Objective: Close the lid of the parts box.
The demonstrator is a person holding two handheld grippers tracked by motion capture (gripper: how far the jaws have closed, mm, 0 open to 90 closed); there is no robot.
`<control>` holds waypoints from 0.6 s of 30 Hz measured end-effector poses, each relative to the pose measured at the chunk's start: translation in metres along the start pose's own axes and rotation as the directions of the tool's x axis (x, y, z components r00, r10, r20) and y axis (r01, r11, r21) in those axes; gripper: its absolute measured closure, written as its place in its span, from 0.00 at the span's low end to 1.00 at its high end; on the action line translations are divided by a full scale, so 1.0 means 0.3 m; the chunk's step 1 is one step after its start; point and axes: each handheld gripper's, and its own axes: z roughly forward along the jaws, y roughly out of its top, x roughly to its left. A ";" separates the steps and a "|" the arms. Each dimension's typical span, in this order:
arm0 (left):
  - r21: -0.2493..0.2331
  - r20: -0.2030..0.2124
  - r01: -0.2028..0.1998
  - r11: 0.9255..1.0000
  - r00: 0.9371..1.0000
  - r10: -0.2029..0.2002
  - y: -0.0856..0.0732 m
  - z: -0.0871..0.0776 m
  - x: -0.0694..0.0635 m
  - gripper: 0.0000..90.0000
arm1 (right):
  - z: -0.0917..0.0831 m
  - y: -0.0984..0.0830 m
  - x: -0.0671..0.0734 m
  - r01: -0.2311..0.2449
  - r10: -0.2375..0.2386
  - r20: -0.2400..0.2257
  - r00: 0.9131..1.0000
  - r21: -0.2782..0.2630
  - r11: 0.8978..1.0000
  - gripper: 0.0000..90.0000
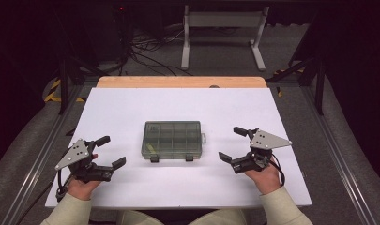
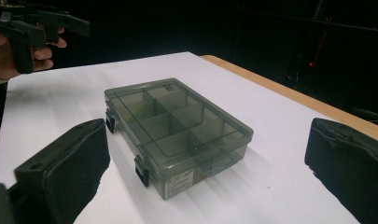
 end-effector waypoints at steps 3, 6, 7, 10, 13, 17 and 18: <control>0.005 0.000 0.004 1.000 1.000 -0.004 -0.014 0.000 0.002 0.03 | -0.008 -0.016 0.006 0.004 -0.004 0.004 1.000 0.003 1.000 0.00; 0.010 0.014 0.017 1.000 1.000 -0.017 -0.029 -0.004 0.006 0.03 | -0.014 -0.030 0.014 0.005 -0.005 0.009 1.000 -0.003 1.000 0.00; 0.005 0.011 0.022 1.000 1.000 -0.022 -0.035 -0.002 0.006 0.03 | -0.016 -0.034 0.016 0.001 -0.001 0.008 1.000 -0.004 1.000 0.00; 0.003 0.018 0.037 0.999 0.999 -0.037 -0.050 0.000 0.008 0.03 | -0.021 -0.055 0.023 -0.001 0.001 0.008 1.000 -0.021 1.000 0.00; 0.002 0.017 0.048 0.999 0.999 -0.048 -0.062 0.007 0.011 0.03 | -0.024 -0.071 0.028 -0.003 0.003 0.008 1.000 -0.024 1.000 0.00; 0.024 0.013 0.072 0.997 0.997 -0.073 -0.085 0.020 0.016 0.02 | -0.030 -0.093 0.030 -0.001 0.001 0.023 1.000 -0.006 1.000 0.00; 0.019 0.008 0.075 0.997 0.997 -0.075 -0.087 0.020 0.020 0.02 | -0.031 -0.100 0.030 0.003 -0.003 0.026 1.000 -0.006 1.000 0.00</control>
